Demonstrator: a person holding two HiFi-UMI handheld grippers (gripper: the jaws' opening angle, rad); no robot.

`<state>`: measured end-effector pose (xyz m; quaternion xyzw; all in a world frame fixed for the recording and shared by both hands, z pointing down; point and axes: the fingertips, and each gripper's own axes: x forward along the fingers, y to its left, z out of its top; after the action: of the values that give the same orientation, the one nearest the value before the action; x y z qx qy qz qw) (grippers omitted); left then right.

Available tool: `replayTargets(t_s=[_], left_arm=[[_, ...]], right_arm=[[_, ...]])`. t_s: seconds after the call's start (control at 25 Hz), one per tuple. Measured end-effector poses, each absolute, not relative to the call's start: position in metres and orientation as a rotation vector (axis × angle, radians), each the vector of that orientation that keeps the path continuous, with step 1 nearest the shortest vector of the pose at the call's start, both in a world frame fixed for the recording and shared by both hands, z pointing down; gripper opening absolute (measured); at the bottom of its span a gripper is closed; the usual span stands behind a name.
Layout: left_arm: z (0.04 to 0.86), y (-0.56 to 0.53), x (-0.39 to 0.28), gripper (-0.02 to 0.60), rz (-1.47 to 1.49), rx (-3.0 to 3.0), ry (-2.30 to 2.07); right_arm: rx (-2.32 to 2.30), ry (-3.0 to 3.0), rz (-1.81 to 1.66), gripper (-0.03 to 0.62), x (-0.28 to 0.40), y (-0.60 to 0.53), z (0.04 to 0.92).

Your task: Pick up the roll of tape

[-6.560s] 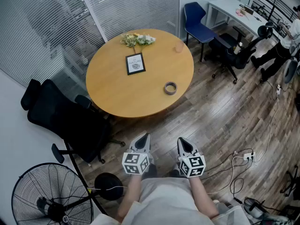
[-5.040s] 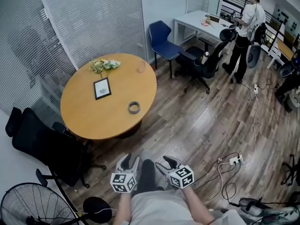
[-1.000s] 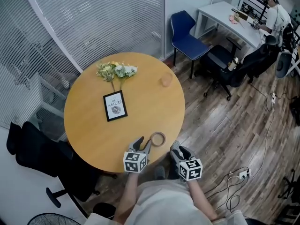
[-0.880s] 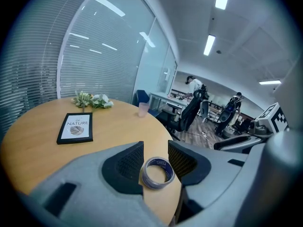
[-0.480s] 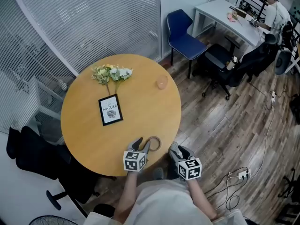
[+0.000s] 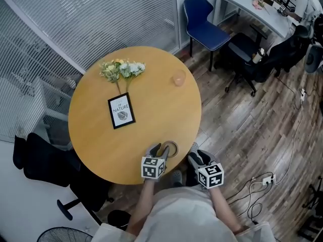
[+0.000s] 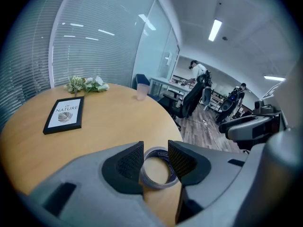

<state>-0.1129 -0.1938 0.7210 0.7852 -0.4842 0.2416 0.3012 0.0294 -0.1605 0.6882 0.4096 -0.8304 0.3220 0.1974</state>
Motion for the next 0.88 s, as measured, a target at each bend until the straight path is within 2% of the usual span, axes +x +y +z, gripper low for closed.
replayTargets(t_s=[0.88], left_arm=[[0.785, -0.210, -0.112, 0.160, 0.903, 2.033, -1.170]], right_arm=[[1.101, -2.314, 0.957, 0.190, 0.032, -0.203, 0.711]])
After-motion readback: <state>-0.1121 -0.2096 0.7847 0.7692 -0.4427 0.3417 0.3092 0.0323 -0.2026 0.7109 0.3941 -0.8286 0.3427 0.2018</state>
